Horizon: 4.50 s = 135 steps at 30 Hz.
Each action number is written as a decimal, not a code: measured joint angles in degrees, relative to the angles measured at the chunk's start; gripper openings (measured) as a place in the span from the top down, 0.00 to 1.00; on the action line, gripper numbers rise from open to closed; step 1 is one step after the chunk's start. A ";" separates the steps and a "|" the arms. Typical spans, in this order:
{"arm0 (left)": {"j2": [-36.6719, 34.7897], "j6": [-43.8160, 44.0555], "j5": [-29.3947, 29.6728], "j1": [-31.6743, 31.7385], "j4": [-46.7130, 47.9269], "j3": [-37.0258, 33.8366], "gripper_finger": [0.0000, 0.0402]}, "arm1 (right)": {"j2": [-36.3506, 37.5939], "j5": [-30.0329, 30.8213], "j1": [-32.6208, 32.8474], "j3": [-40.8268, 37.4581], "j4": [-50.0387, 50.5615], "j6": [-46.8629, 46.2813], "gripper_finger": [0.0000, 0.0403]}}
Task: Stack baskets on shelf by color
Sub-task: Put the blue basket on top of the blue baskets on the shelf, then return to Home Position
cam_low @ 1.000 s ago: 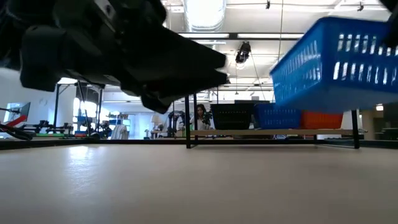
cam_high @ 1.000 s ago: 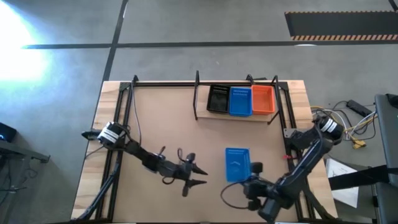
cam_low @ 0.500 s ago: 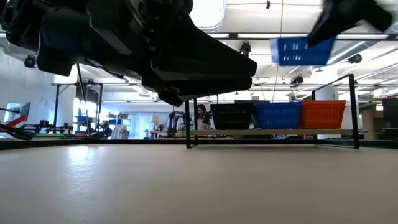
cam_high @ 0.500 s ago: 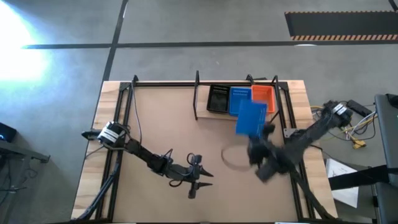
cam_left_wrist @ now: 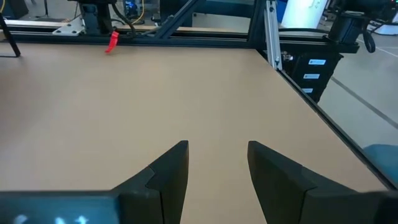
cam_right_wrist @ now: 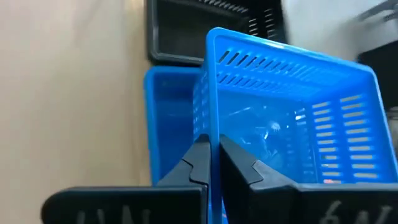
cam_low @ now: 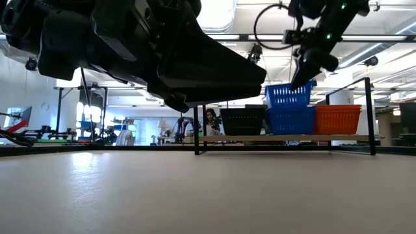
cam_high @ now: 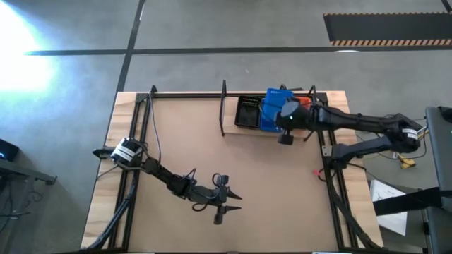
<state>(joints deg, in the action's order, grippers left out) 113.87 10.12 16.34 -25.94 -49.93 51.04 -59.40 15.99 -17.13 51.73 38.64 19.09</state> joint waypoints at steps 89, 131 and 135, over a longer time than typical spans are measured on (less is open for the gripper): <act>-0.01 1.49 0.02 -0.80 -0.04 0.07 0.63 | -21.79 11.73 -14.47 10.68 19.30 -40.59 0.97; -44.98 4.67 10.98 3.25 26.57 -20.20 0.63 | 26.38 1.20 47.07 -32.00 -45.83 -30.55 0.98; -51.57 6.07 5.25 7.03 24.55 -26.43 0.66 | 30.60 -2.34 43.93 -37.30 -50.83 -28.41 0.98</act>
<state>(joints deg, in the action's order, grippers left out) 62.30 16.19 21.58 -18.91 -25.38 24.60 -28.80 13.65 26.80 14.43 -12.19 -9.31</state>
